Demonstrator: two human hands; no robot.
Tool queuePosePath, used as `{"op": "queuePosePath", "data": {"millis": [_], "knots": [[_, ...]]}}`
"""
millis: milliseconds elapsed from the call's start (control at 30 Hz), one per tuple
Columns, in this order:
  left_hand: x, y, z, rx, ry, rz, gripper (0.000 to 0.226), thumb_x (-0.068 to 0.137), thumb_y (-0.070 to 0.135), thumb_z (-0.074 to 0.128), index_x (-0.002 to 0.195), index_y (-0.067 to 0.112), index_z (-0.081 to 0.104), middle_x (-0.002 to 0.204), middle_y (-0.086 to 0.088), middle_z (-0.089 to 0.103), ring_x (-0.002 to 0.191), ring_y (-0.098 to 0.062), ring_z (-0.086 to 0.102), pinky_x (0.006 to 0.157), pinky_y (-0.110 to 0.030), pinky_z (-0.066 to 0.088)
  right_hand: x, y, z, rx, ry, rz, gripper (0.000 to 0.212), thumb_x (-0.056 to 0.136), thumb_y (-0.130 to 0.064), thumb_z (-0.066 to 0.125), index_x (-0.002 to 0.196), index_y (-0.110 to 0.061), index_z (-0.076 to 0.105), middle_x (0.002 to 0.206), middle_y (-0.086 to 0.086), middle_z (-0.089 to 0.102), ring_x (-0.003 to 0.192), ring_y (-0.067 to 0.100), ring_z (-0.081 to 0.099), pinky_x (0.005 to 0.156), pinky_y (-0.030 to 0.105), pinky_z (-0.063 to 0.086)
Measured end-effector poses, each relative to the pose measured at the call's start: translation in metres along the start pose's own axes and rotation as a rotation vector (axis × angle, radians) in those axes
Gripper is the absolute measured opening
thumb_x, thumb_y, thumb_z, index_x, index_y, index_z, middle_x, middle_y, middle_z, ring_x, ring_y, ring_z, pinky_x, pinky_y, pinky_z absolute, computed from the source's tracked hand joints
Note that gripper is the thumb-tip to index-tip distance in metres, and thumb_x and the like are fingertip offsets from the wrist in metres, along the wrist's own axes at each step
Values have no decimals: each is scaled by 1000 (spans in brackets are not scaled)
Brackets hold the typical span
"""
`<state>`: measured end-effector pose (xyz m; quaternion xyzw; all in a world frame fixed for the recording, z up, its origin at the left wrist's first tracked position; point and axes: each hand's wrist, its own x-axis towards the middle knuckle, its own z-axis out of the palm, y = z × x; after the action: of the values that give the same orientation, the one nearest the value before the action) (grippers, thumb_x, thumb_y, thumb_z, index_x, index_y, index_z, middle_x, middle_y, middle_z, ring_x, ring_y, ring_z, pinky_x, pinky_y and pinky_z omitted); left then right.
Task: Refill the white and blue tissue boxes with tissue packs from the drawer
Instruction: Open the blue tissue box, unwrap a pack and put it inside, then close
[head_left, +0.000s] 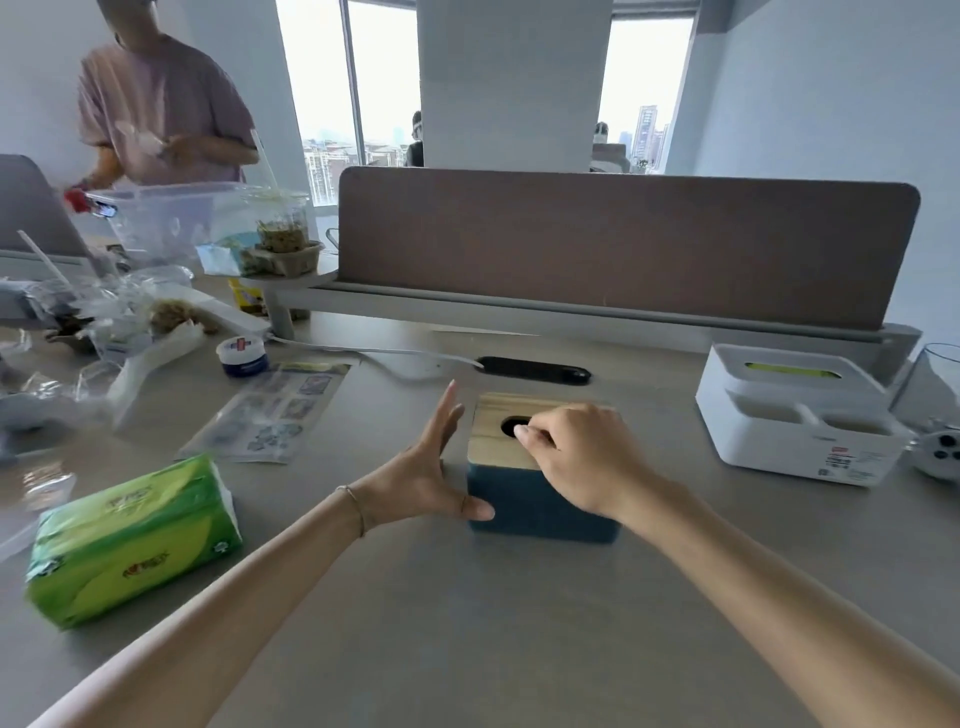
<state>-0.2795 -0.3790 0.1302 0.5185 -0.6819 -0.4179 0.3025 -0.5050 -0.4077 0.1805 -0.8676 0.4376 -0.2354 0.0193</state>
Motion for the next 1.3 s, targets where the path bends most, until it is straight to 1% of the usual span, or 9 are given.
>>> {"op": "queuePosePath", "data": {"millis": [133,200,367,600,800,867,1000,1167,1300], "knots": [[16,4,8,-56,-75,-20,141,75,-3,86,157,38,-21,155,29,-6,140,12,0,119,-22,12,14,-11,6,-46,-151,102,61,104,-50,32,55,-15,43,53,-1,49,52,16,49,56,35,34],[22,2,8,-83,-83,-16,138,75,-6,85,159,37,-16,153,36,12,142,11,14,124,-26,16,15,-12,9,-70,-151,121,61,104,-49,29,56,-15,44,56,0,51,55,17,49,59,36,33],[27,-9,11,-48,-24,99,125,70,7,91,161,32,9,150,14,48,139,-5,44,121,-33,33,13,-11,17,-100,-63,81,61,105,-44,27,53,-17,45,53,-1,52,55,22,56,56,35,41],[29,-12,13,-39,42,109,124,61,28,94,159,29,17,148,10,49,139,-10,46,120,-42,36,10,-14,17,-201,68,13,59,105,-41,29,51,-19,43,47,-4,46,46,19,52,51,32,36],[29,-10,15,-63,47,96,121,64,17,94,158,32,20,145,10,54,135,-6,49,117,-38,38,9,-13,11,-183,165,-33,57,104,-43,32,51,-22,38,44,-8,40,42,13,43,49,31,25],[26,-7,14,-70,23,113,129,67,12,95,161,34,9,158,4,41,145,-11,39,120,-40,35,10,-11,-2,-136,212,-54,56,102,-42,38,50,-23,32,43,-8,35,41,11,39,46,31,24],[9,12,2,65,147,179,146,58,61,91,156,49,-17,171,13,-8,157,-7,-3,127,-41,10,-7,-1,-33,-123,261,-55,54,99,-39,45,51,-21,30,42,-5,33,40,13,36,44,32,30],[-10,80,13,238,237,403,123,60,64,86,155,45,11,155,41,16,145,13,17,119,-22,20,-47,20,-48,-103,182,24,51,101,-40,43,55,-19,47,44,-4,45,44,16,45,50,38,44],[-4,124,57,454,108,460,116,61,64,88,152,46,19,156,26,32,142,2,33,118,-31,31,-85,39,-58,-112,151,66,46,98,-35,46,55,-20,47,49,-6,47,49,15,47,51,35,41]]}}
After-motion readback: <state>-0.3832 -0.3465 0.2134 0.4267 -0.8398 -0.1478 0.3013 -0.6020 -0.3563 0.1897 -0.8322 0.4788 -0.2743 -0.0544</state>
